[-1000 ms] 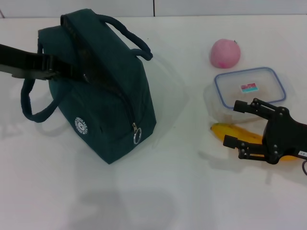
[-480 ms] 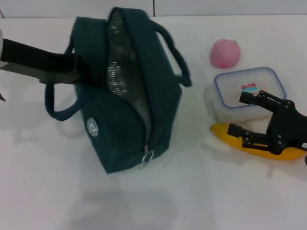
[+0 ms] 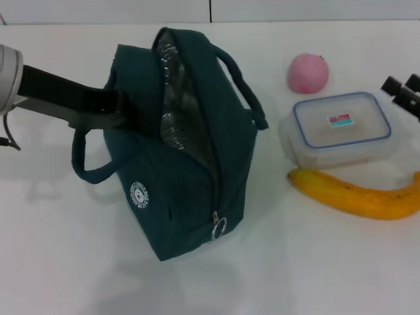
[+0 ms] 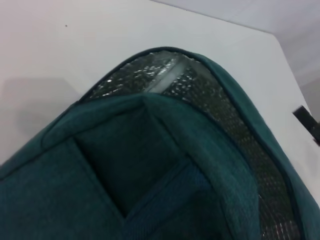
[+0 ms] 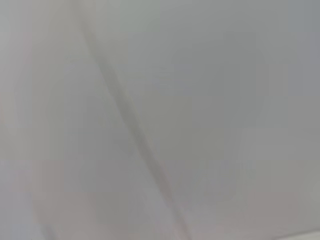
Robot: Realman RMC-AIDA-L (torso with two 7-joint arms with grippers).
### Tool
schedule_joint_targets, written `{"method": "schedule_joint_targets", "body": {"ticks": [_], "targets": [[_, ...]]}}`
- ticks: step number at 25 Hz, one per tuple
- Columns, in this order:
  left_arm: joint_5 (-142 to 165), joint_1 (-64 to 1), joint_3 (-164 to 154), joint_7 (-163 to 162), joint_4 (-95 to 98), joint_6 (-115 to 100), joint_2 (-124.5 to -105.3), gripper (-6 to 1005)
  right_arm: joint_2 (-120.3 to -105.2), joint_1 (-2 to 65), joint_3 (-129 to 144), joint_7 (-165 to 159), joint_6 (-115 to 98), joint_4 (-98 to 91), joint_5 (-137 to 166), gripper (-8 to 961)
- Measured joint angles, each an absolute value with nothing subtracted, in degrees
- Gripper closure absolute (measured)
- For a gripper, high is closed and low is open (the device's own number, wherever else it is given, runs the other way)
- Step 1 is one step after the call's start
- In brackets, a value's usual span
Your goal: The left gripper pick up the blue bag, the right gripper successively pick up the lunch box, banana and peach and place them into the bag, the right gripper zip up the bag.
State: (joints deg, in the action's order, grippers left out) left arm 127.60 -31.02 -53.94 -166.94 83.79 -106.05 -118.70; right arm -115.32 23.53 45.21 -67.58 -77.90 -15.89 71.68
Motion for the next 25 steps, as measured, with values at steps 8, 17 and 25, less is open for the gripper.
{"method": "schedule_joint_targets", "body": {"ticks": [8,17,25], "targets": [[124.82,-31.23,-53.97,-167.84,84.29,-106.60,-118.69,963,-115.36,26.22,43.26,-73.54,-66.32,-12.09,71.58,84],[124.66,-31.62,-53.97,-168.10,84.29,-106.62,-118.73,963,-115.43,29.64,45.97,-74.63,-63.31,-6.20,72.04,83],[124.53,-31.64,-53.93,-168.09,84.08,-106.61,-118.83,963,-115.32,28.57,49.71,-79.33,-65.95,-6.13,72.05,81]]}}
